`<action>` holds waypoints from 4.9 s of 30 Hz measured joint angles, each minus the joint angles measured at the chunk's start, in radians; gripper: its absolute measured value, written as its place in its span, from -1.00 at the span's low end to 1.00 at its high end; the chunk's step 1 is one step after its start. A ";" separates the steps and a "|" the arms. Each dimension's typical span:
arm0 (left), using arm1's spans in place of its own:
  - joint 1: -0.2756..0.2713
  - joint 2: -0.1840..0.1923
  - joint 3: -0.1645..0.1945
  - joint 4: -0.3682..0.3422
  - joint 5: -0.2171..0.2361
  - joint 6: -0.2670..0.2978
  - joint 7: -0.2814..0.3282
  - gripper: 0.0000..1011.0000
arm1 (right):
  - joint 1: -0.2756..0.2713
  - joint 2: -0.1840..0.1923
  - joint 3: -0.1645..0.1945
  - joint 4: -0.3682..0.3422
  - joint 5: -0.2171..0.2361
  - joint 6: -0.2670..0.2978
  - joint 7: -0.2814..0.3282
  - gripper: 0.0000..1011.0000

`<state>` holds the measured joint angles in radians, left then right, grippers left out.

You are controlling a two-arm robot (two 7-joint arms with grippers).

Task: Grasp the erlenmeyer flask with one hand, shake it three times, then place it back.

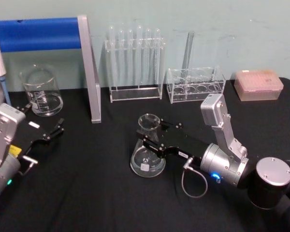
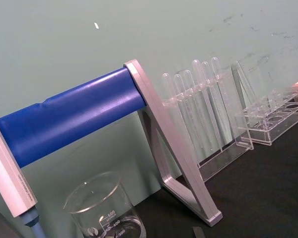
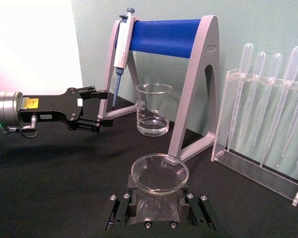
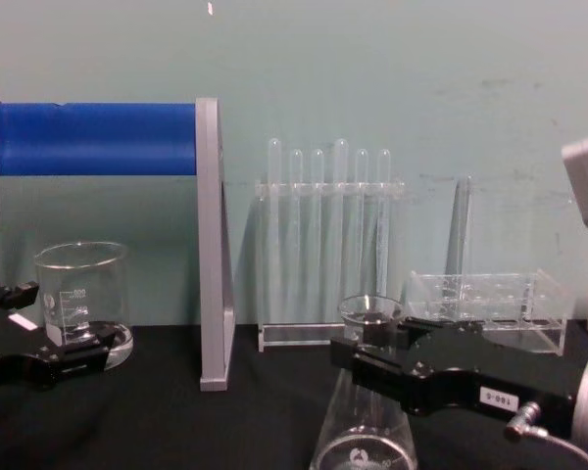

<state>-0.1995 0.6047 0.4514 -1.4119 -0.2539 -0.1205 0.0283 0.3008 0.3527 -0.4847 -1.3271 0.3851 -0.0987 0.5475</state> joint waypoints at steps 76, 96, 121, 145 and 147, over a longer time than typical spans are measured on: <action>0.000 0.000 0.000 0.000 0.000 0.000 0.000 0.98 | -0.040 -0.057 -0.021 -0.255 -0.093 0.117 -0.098 -0.11; 0.000 0.000 0.000 0.000 0.000 0.000 0.000 0.98 | -0.029 -0.058 -0.080 -0.271 -0.073 0.121 -0.069 -0.11; 0.000 0.000 0.000 0.000 0.000 0.000 0.000 0.98 | -0.012 -0.060 0.113 -0.174 -0.117 0.109 -0.240 -0.11; 0.000 0.000 0.000 0.000 0.000 0.000 0.000 0.98 | -0.028 -0.065 0.236 -0.161 -0.152 0.115 -0.283 -0.11; 0.000 0.000 0.000 0.000 0.000 0.000 0.000 0.98 | -0.028 -0.069 0.232 -0.163 -0.155 0.116 -0.274 -0.11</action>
<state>-0.1995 0.6047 0.4514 -1.4119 -0.2539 -0.1205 0.0283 0.2725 0.2840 -0.2529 -1.4903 0.2303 0.0175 0.2731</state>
